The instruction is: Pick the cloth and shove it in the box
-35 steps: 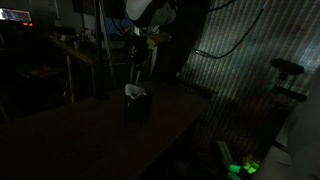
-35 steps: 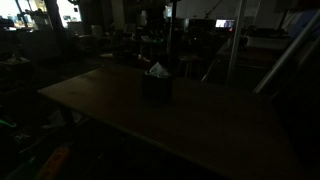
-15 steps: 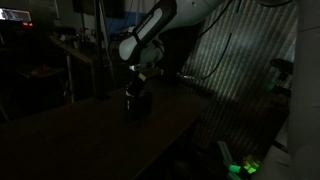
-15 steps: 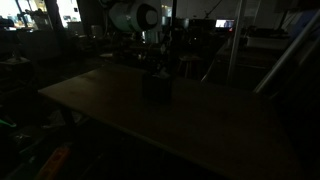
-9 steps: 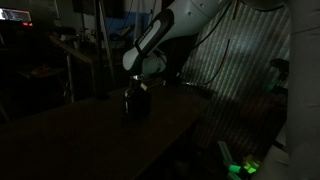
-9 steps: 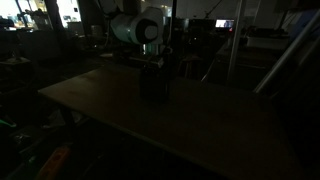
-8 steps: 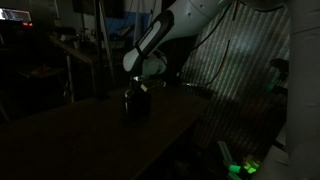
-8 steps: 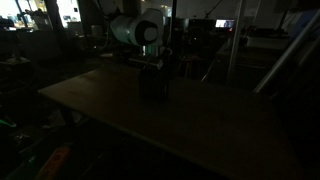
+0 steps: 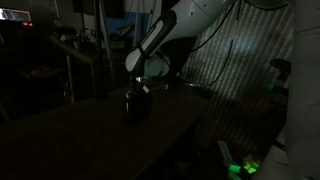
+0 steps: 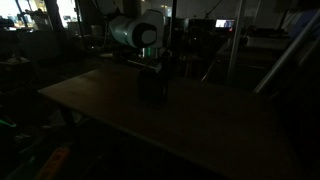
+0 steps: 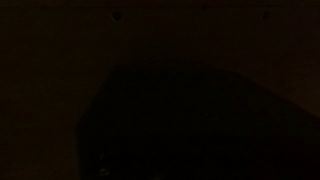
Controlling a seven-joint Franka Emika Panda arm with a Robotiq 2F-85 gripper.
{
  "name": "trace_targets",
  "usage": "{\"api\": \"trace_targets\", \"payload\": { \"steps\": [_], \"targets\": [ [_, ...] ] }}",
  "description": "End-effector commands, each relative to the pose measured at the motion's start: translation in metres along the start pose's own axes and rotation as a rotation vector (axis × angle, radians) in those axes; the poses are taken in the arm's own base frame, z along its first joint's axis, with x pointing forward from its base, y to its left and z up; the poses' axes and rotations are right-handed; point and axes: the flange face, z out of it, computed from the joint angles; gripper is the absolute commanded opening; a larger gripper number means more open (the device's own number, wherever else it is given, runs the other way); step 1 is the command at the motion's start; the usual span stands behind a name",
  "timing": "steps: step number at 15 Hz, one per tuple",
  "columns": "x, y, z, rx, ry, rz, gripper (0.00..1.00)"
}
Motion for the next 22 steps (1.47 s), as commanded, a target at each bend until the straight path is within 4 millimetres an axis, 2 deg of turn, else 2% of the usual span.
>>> {"api": "trace_targets", "payload": {
  "steps": [1, 11, 14, 16, 22],
  "targets": [
    [-0.008, -0.003, -0.026, -0.016, 0.024, -0.039, 0.13],
    [0.008, -0.023, -0.135, -0.169, 0.060, -0.200, 0.13],
    [0.017, -0.025, -0.157, -0.195, 0.083, -0.220, 0.13],
    [0.024, -0.027, -0.163, -0.194, 0.099, -0.221, 0.13],
    [0.037, -0.044, -0.147, -0.163, 0.095, -0.241, 0.13]
  ]
}}
